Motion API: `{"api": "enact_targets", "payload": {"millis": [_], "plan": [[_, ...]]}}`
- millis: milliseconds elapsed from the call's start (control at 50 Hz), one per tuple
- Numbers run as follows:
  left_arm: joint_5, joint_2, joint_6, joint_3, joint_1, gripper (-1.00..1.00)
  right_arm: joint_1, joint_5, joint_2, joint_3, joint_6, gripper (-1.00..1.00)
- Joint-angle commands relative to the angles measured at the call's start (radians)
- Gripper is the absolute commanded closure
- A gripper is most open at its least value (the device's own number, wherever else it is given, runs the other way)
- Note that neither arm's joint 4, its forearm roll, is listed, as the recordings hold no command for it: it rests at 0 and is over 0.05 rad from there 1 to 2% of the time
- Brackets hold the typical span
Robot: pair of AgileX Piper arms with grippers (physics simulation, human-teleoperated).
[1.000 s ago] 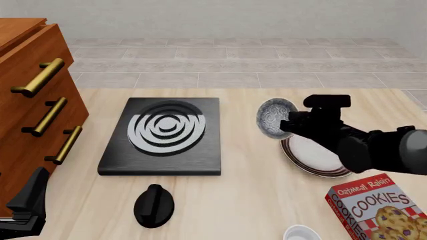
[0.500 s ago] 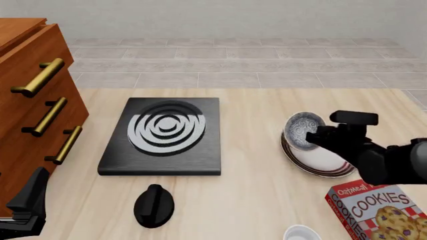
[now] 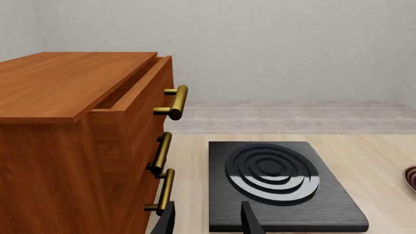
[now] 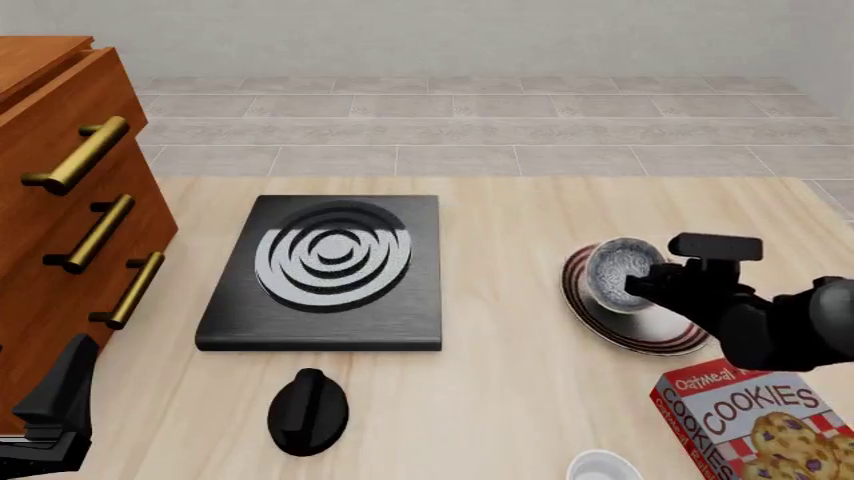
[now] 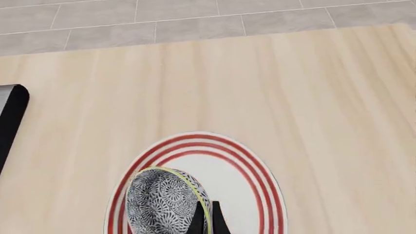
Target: Pick the akita bowl on the stove and place it on the plate.
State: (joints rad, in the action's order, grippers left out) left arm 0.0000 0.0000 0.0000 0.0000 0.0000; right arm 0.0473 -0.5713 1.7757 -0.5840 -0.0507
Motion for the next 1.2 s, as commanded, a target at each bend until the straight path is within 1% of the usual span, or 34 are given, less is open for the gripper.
{"api": "enact_targets", "payload": {"millis": [20, 140, 160, 300, 420, 580, 600, 780, 800, 820, 860, 880, 900, 920, 1140, 1200], "plan": [[0.0, 0.0, 0.0, 0.0, 0.0, -1.0, 0.02, 0.005, 0.035, -0.025, 0.027, 1.0], [0.0, 0.0, 0.0, 0.0, 0.0, -1.0, 0.025, 0.002, 0.043, -0.023, 0.034, 1.0], [0.0, 0.0, 0.0, 0.0, 0.0, -1.0, 0.036, -0.002, 0.05, -0.02, 0.054, 1.0], [0.0, 0.0, 0.0, 0.0, 0.0, -1.0, 0.044, -0.005, 0.056, -0.019, 0.069, 1.0], [0.0, 0.0, 0.0, 0.0, 0.0, -1.0, 0.042, -0.005, 0.051, -0.012, 0.073, 1.0], [0.0, 0.0, 0.0, 0.0, 0.0, -1.0, 0.041, -0.013, 0.049, -0.009, 0.065, 1.0], [0.0, 0.0, 0.0, 0.0, 0.0, -1.0, 0.041, -0.013, 0.046, -0.008, 0.064, -1.0], [0.0, 0.0, 0.0, 0.0, 0.0, -1.0, 0.042, -0.016, 0.04, -0.002, 0.071, -1.0], [0.0, 0.0, 0.0, 0.0, 0.0, -1.0, 0.036, -0.017, 0.04, -0.001, 0.06, -1.0], [0.0, 0.0, 0.0, 0.0, 0.0, -1.0, 0.026, -0.018, 0.041, 0.001, 0.023, -1.0], [0.0, 0.0, 0.0, 0.0, 0.0, -1.0, 0.037, -0.022, 0.041, 0.003, 0.065, -1.0], [0.0, 0.0, 0.0, 0.0, 0.0, -1.0, 0.041, -0.023, 0.041, 0.003, 0.078, -1.0], [0.0, 0.0, 0.0, 0.0, 0.0, -1.0, 0.041, -0.023, 0.041, 0.003, 0.078, -1.0], [0.0, 0.0, 0.0, 0.0, 0.0, -1.0, 0.039, -0.02, 0.033, 0.006, 0.061, -1.0], [0.0, 0.0, 0.0, 0.0, 0.0, -1.0, 0.036, -0.025, 0.003, 0.023, 0.055, -1.0], [0.0, 0.0, 0.0, 0.0, 0.0, -1.0, 0.036, -0.018, -0.027, 0.036, 0.047, -1.0]]}}
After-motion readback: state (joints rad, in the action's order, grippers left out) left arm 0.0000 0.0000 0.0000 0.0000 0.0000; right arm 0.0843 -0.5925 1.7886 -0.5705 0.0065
